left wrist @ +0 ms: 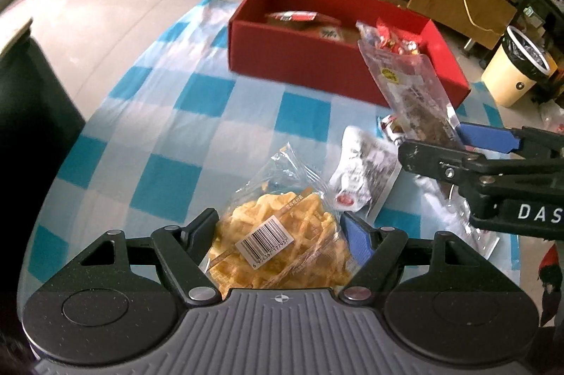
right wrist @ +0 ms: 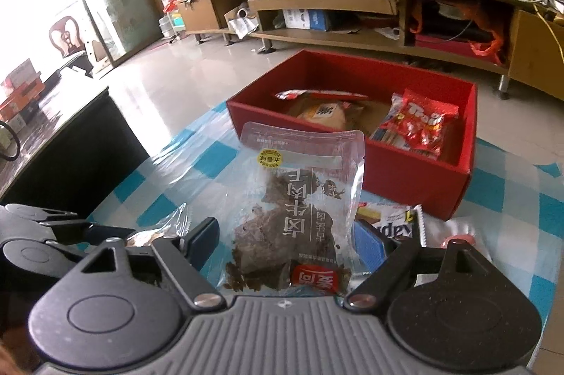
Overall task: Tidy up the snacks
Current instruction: 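Carry the waffle bag and dried meat bag over the red box with both grippers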
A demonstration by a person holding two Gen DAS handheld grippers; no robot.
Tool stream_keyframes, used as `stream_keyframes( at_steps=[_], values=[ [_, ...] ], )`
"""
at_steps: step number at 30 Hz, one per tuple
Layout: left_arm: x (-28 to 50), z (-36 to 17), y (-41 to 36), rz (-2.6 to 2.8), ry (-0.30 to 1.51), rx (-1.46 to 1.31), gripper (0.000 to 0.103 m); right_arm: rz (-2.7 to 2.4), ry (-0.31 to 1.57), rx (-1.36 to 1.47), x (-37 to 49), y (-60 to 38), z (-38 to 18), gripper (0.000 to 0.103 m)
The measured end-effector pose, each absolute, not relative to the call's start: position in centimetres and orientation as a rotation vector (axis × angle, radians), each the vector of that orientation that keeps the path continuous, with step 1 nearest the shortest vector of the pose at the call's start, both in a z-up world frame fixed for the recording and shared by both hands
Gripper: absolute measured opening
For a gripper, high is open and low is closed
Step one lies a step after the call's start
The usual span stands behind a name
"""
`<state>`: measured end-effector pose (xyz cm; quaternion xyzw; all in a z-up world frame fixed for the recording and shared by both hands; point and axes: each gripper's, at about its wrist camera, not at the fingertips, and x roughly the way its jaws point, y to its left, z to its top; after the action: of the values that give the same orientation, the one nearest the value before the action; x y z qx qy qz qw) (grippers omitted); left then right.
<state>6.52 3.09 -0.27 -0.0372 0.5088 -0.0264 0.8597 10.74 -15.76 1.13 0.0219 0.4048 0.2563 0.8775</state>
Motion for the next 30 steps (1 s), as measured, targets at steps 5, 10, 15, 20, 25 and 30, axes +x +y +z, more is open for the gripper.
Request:
stream_keyframes(
  at_steps=[5,10,15,20,25,30],
  values=[
    [8.1,0.7,2.4,-0.067,1.033,-0.070,0.080,0.510,0.826,0.067,11.6,-16.5,1.6,0.081],
    [9.7,1.6,1.8,-0.080,0.998,-0.069,0.080,0.462,0.812,0.097,12.6,-17.9,1.9,0.081],
    [11.2,2.1,1.5,-0.089,0.981,-0.071,0.080,0.434,0.793,0.120,13.6,-18.7,2.4,0.081],
    [12.7,2.9,0.9,-0.099,0.951,-0.069,0.080,0.410,0.781,0.140,14.7,-19.1,2.6,0.081],
    [14.2,3.2,0.5,-0.099,0.939,-0.073,0.080,0.389,0.773,0.156,15.5,-19.4,2.7,0.081],
    [15.7,3.6,0.0,-0.096,0.918,-0.065,0.080,0.369,0.760,0.173,16.5,-19.7,2.9,0.081]
  ],
)
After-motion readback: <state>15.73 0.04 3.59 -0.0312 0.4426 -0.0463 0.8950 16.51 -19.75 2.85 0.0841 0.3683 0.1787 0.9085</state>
